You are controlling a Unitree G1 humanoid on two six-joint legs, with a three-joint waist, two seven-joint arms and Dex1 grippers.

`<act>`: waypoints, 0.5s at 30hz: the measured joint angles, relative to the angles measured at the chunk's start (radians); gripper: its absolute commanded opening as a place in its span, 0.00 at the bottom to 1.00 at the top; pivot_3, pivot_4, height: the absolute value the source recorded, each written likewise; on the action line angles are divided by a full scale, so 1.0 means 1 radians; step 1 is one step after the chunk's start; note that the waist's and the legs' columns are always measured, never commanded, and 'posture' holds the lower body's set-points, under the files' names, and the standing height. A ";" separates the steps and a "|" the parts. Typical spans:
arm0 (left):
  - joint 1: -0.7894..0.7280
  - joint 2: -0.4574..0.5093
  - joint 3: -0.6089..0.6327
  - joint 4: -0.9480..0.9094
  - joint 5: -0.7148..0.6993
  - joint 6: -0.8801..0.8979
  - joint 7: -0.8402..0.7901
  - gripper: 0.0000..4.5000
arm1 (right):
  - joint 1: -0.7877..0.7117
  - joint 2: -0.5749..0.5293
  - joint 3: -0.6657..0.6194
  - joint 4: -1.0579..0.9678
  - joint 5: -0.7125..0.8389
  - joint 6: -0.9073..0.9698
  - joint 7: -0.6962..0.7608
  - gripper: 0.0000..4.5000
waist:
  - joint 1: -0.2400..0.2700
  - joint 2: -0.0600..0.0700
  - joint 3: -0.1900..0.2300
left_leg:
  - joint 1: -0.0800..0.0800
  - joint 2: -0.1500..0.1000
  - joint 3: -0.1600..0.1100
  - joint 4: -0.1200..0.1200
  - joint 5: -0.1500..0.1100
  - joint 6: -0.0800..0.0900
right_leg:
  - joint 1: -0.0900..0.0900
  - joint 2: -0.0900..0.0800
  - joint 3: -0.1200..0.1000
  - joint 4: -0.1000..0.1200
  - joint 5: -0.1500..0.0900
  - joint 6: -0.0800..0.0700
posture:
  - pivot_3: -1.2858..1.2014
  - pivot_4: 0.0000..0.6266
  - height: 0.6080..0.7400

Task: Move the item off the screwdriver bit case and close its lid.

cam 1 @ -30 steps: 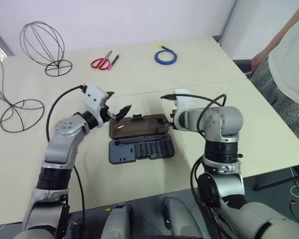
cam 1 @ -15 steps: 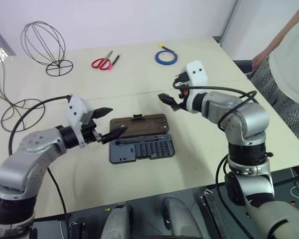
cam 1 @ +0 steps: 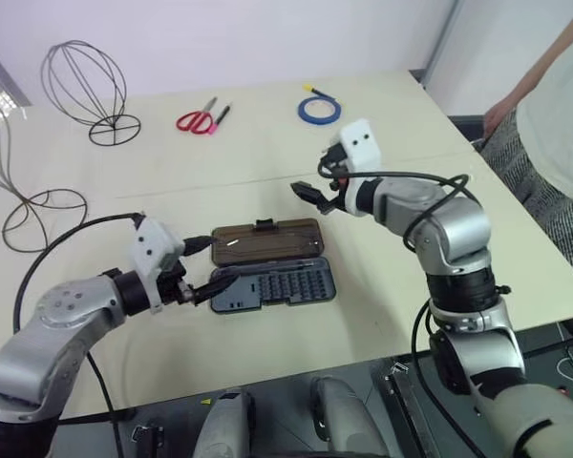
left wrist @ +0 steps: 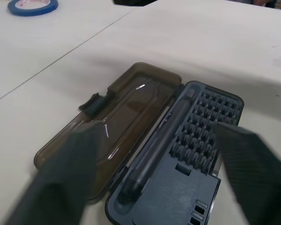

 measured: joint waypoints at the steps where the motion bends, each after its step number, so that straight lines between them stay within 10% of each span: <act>1: 0.007 0.000 0.000 0.002 0.003 -0.006 -0.007 0.35 | -0.001 0.000 0.000 0.000 -0.001 -0.004 0.003 1.00 | 0.001 0.000 0.000 | 0.000 0.000 0.000 0.000 0.000 0.000 | 0.000 0.000 0.000 0.000 0.000 0.000 | 0.52 0.24 1.00; 4: 0.011 0.000 -0.003 0.023 0.008 -0.014 -0.018 0.00 | -0.001 0.000 0.000 0.003 -0.003 -0.006 0.007 1.00 | 0.003 0.000 0.000 | 0.000 0.000 0.000 0.000 0.000 0.000 | 0.000 0.000 0.000 0.000 0.000 0.000 | 0.52 0.24 1.00; 15: 0.031 -0.026 -0.106 0.166 0.064 -0.084 -0.081 0.00 | -0.001 -0.033 0.025 0.030 -0.018 -0.031 0.054 1.00 | 0.009 0.000 0.000 | 0.000 0.000 0.000 0.000 0.000 0.000 | 0.000 0.000 0.000 0.000 0.000 0.000 | 0.52 0.24 1.00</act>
